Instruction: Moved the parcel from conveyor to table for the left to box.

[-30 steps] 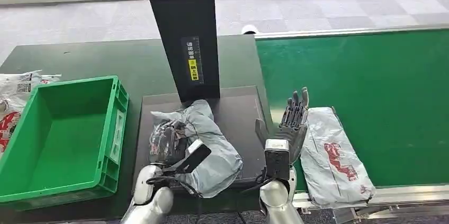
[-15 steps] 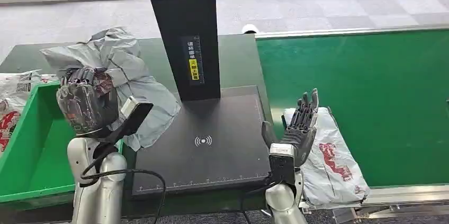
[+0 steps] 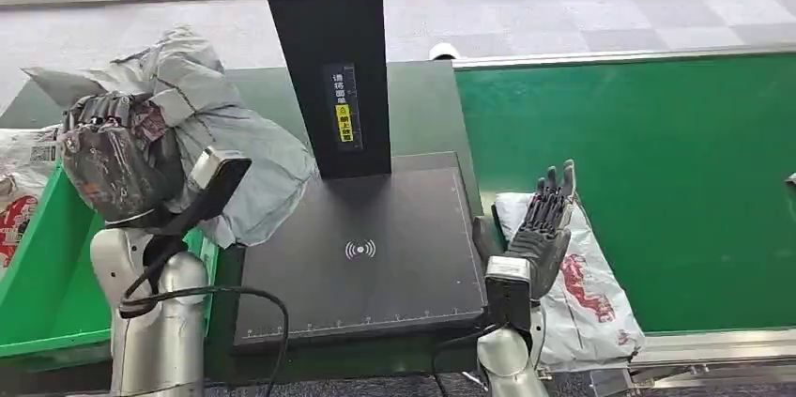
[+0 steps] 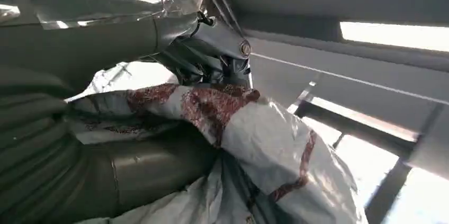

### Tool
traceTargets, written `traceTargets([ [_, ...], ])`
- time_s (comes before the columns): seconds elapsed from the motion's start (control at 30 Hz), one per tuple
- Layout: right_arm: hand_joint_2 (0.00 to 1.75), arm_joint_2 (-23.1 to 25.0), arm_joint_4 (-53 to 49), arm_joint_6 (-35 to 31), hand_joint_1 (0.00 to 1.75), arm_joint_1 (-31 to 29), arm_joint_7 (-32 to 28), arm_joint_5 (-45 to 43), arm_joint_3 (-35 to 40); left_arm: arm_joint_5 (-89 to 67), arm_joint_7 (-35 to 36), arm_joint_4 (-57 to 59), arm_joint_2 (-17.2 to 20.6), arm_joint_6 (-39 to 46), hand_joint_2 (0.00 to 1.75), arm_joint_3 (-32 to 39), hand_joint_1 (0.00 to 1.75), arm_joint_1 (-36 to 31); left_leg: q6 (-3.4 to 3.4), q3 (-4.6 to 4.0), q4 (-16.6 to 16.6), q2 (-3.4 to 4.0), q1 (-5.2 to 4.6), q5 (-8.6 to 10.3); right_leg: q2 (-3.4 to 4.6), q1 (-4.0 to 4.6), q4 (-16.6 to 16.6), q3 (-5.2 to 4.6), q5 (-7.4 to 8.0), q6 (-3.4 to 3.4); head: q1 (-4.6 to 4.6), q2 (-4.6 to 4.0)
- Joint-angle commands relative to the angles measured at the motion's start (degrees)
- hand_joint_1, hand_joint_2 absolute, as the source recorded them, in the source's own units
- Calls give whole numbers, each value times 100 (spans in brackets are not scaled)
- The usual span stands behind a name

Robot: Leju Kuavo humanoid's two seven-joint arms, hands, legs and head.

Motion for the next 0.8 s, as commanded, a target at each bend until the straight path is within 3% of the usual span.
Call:
traceTargets([
  [0.03,175,155,135,15,0,45,15,-71,-86,-53,25,1253,654,-4,175,1466,175,-1211,-7,8,-7,15,7,5,10,9,-6,1,9,-13,-2,0],
  [0.33,175,155,210,15,0,-18,15,-107,-102,350,-1183,1352,572,-4,175,3375,175,-1781,-10,0,-6,14,15,7,16,15,-2,-1,8,-13,2,0],
  [0.7,175,155,226,15,0,-26,15,-97,-99,275,-1169,1335,511,-4,175,3438,175,-1807,-9,-10,-3,2,17,11,3,17,-3,-5,10,-14,2,0],
  [0.73,175,155,223,15,0,-32,15,-85,-114,181,-1119,1319,503,-4,175,3477,127,-1832,-9,-12,1,-5,16,9,-3,15,0,-4,6,-12,0,0],
  [0.77,175,155,226,15,0,-34,15,-85,-120,178,-1071,1300,495,-4,175,3516,154,-1852,-9,-11,-3,-7,18,11,-6,18,-5,-1,9,-13,2,0],
  [0.8,175,155,241,15,0,-37,15,-75,-130,141,-1011,1370,527,-4,175,3526,157,-1872,-9,-12,3,-5,16,8,-2,15,1,-4,5,-11,0,0],
])
